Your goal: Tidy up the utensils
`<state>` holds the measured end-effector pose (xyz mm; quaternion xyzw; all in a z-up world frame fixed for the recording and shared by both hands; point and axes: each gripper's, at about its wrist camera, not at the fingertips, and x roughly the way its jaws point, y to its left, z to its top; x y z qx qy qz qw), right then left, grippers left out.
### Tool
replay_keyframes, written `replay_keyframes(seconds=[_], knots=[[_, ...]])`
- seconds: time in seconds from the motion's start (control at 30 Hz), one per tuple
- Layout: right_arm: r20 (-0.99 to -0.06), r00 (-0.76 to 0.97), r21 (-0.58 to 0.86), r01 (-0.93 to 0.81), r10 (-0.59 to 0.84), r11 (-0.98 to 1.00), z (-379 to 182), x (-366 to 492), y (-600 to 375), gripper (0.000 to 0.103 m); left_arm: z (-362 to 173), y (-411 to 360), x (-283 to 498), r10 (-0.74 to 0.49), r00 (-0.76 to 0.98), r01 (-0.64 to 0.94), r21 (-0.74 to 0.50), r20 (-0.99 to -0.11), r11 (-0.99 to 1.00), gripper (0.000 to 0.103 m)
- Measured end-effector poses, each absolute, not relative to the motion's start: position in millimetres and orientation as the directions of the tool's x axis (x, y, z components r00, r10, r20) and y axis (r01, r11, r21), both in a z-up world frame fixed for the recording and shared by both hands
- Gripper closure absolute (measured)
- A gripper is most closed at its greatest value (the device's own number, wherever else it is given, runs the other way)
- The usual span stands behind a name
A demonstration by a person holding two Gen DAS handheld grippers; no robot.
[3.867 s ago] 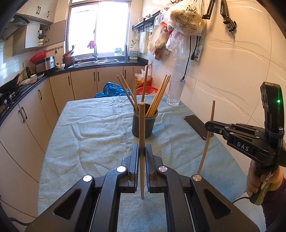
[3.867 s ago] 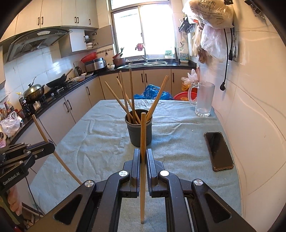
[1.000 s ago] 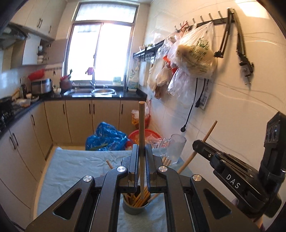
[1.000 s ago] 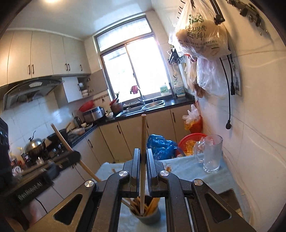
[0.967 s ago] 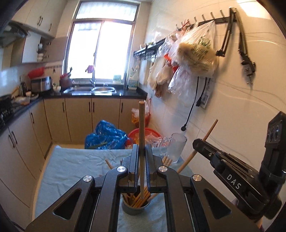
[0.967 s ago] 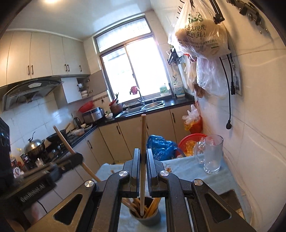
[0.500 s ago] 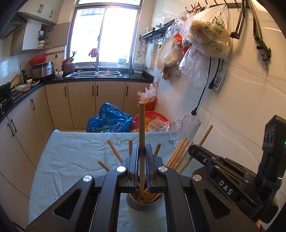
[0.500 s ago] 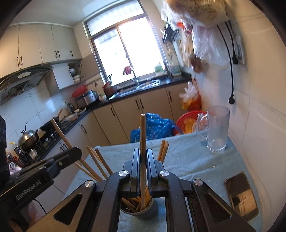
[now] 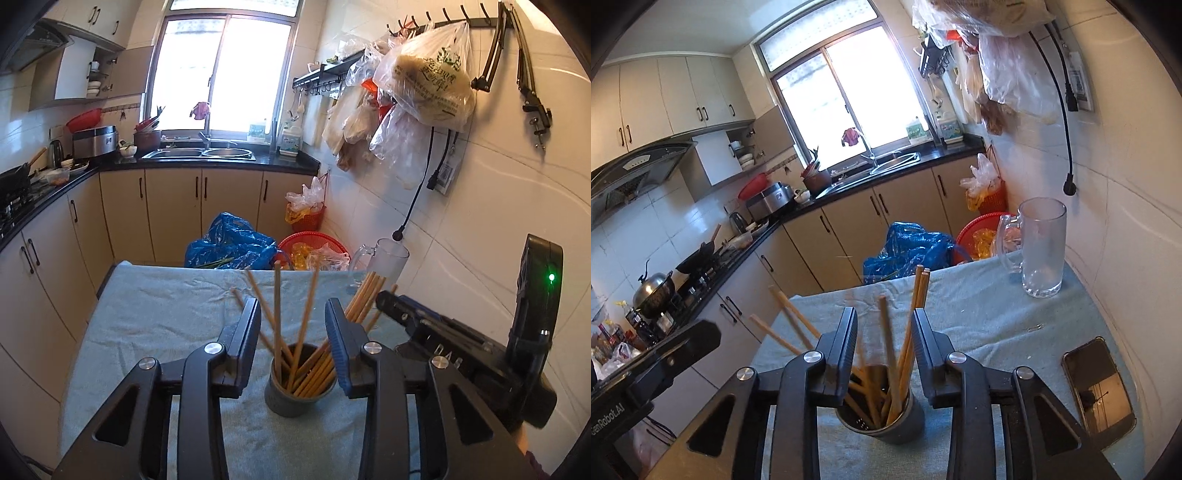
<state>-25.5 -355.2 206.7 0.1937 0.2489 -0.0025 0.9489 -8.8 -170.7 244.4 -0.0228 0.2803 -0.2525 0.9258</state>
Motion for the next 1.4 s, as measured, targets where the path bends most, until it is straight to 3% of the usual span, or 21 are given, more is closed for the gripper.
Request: replay_keyframes(seconds=[0.33,0.7,1.13,1.4], knots=[[-0.443,0.894,0.352,0.101,0.071,0.931,230.5,-71.6,-352.8,0.053,245.0,-127.7,-49.1,-0.444,0.734,0.402,-0.197,-0.515,0.894,0.054],[-0.445,0.894,0.309,0.109,0.042,0.945,241.7,-148.9,-349.5,0.041,224.8,-83.7,-96.6,-0.404,0.733,0.339,-0.222,-0.548,0.915,0.051],[-0.492,0.869,0.142,0.141,-0.053,0.98,234.7,-231.6,-349.3,0.029,209.1,-56.7,-165.8,-0.283,0.813,0.244,-0.142,-0.509,0.959,0.021],[-0.516,0.852,0.106,0.167,-0.09,0.98,220.4,-247.8,-348.8,0.025,187.3,-61.4,-180.0,-0.225,0.807,0.209,-0.091,-0.546,0.974,0.021]])
